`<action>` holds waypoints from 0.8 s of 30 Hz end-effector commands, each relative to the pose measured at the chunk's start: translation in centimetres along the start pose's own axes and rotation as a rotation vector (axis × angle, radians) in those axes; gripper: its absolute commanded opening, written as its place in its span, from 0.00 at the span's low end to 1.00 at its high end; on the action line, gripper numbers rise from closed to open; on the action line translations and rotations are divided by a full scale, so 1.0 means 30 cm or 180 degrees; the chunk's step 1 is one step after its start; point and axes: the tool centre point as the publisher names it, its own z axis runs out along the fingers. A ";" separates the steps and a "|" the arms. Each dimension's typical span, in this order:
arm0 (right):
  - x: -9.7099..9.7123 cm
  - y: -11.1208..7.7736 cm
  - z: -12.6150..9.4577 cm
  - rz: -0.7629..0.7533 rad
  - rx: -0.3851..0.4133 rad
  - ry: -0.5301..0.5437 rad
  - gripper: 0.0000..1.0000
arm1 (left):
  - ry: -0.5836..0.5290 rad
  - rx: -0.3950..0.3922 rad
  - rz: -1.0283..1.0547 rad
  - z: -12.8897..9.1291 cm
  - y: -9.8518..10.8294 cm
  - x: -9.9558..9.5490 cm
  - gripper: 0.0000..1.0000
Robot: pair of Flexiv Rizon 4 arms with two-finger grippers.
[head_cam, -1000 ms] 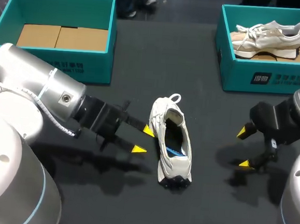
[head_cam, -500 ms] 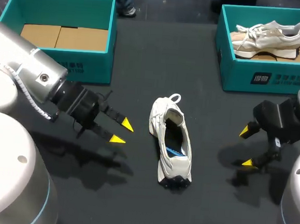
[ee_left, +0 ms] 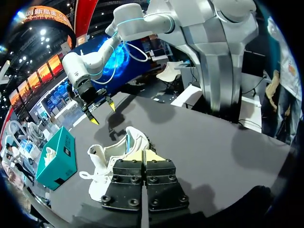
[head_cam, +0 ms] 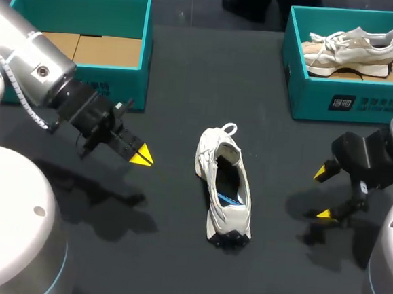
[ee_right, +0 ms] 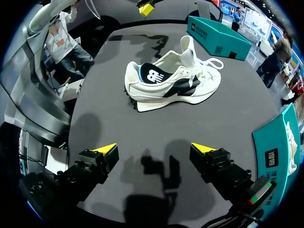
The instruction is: Take the shoe out of the shoebox, open the shoe tongue, remove and reinsert the insole, then place the shoe into the shoebox
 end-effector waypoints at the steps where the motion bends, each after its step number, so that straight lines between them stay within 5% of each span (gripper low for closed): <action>1: 0.007 0.001 -0.001 0.0003 0.0008 -0.0011 1.00 | -0.0008 -0.0010 0.0003 0.001 -0.003 0.007 0.00; 7: 0.007 0.001 -0.001 0.0003 0.0008 -0.0011 1.00 | 0.0034 -0.0055 0.0049 -0.004 -0.003 -0.006 0.00; 16: 0.007 0.001 -0.001 0.0003 0.0008 -0.0011 1.00 | 0.0842 -0.0565 0.0711 0.016 -0.080 -0.133 0.00; 24: 0.007 0.001 -0.001 0.0003 0.0008 -0.0011 1.00 | 0.0842 -0.0565 0.0711 0.016 -0.080 -0.133 0.00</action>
